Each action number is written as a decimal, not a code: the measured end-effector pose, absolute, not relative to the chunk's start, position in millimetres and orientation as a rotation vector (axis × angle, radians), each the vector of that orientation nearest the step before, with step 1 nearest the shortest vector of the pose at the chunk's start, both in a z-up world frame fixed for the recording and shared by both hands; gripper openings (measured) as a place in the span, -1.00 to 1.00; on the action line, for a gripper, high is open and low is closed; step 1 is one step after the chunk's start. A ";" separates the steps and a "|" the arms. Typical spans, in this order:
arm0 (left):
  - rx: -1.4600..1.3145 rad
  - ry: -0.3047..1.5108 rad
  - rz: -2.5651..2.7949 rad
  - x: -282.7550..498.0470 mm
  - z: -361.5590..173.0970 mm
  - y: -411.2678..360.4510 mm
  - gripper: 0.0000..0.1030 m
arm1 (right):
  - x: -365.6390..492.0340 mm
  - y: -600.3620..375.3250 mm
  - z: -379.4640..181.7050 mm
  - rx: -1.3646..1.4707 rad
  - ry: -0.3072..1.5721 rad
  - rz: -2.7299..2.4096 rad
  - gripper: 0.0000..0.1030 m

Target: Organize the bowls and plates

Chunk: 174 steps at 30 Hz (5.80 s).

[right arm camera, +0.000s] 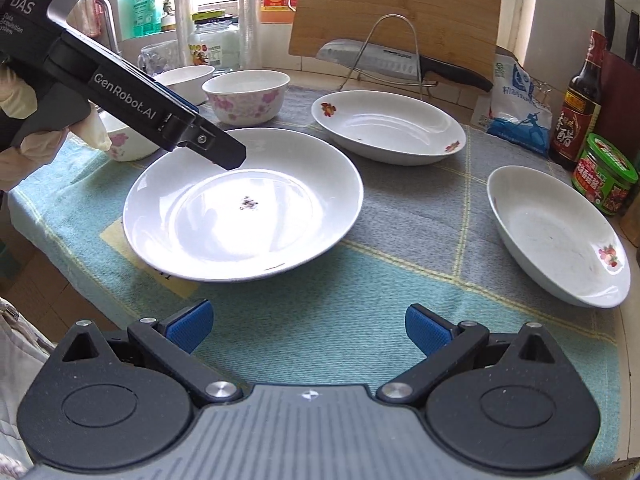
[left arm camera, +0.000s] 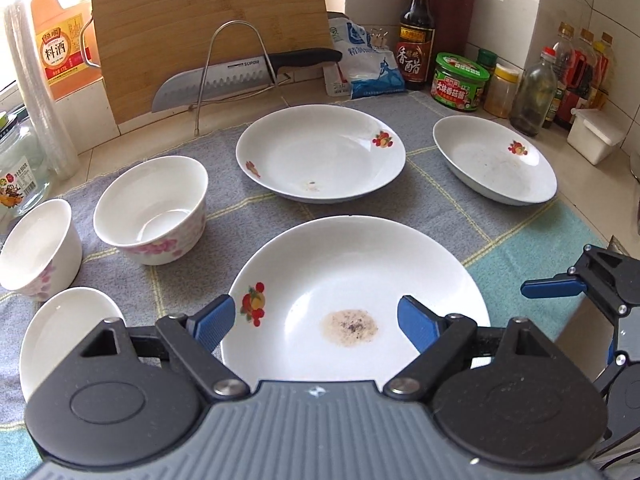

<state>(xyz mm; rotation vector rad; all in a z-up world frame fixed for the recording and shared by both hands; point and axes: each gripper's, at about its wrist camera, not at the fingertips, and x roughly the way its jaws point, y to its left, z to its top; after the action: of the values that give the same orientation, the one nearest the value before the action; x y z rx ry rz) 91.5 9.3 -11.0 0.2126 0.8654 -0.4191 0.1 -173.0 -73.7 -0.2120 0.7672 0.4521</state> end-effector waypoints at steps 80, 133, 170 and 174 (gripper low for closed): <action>0.336 1.239 -0.764 191.7 -47.6 4.6 0.40 | 25.7 -123.1 -99.1 -0.270 0.699 0.617 1.00; 0.412 1.104 -0.912 240.1 0.1 -166.5 0.40 | 64.7 -270.9 -57.9 -0.264 0.700 0.465 1.00; 0.516 1.147 -1.034 274.1 -40.3 -268.2 0.41 | 78.2 -341.2 -64.4 -0.124 0.797 0.296 1.00; 0.520 1.146 -1.029 274.6 -39.8 -269.5 0.42 | 78.8 -340.8 -64.7 -0.121 0.798 0.292 1.00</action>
<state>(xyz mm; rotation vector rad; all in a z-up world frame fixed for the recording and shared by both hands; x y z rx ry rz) 274.6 -269.5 -39.8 0.5196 1.1456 -1.0294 78.8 -340.8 -64.7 -0.1215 0.7981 0.2920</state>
